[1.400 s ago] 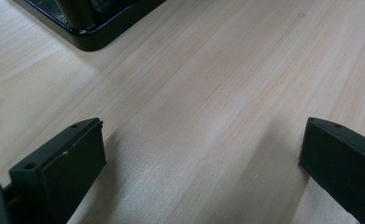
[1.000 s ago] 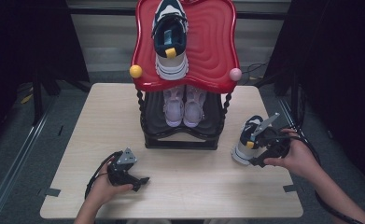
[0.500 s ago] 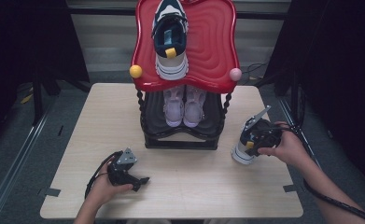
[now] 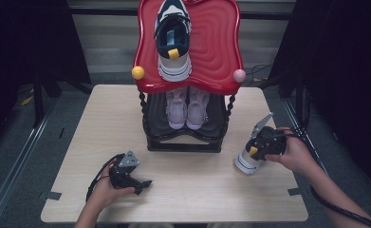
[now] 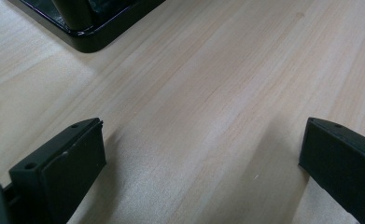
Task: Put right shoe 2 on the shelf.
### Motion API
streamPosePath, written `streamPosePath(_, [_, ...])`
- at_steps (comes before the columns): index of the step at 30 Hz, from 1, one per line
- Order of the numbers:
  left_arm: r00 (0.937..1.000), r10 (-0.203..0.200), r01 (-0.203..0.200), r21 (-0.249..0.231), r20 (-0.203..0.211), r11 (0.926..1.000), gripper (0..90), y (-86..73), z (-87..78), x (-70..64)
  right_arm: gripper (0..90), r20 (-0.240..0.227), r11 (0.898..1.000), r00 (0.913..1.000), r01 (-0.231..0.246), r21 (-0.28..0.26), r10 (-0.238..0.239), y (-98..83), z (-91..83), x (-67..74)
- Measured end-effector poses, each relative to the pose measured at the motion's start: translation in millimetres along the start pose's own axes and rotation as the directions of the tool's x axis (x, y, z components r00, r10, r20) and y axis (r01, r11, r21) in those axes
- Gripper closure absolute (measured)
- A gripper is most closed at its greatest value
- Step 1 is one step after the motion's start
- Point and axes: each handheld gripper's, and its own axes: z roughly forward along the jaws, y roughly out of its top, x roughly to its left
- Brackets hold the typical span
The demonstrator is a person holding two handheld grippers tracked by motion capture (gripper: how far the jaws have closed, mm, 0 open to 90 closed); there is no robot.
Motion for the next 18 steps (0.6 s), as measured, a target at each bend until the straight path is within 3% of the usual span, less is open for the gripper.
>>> streamPosePath(3, [1.0,0.0,0.0,0.0,0.0,1.0,0.0,0.0,0.0,0.0,71.4,-0.045,1.0,0.9988,0.021,0.02,-0.02,-4.9,-4.3,10.3])
streamPosePath(6, [1.0,0.0,0.0,0.0,0.0,1.0,0.0,0.0,0.0,0.0,67.7,-0.057,0.999,0.9981,-0.021,0.032,0.022,-10.7,-3.2,14.8])
streamPosePath(10, [1.0,0.0,0.0,0.0,0.0,1.0,0.0,0.0,0.1,0.0,57.7,-0.055,0.996,0.9946,-0.089,-0.015,0.088,-9.9,-1.9,13.5])
streamPosePath(18, [1.0,0.003,-0.003,0.001,0.005,1.0,0.0,0.4,0.5,0.5,51.0,-0.093,0.992,0.9875,-0.126,0.022,0.127,0.2,10.8,10.0])
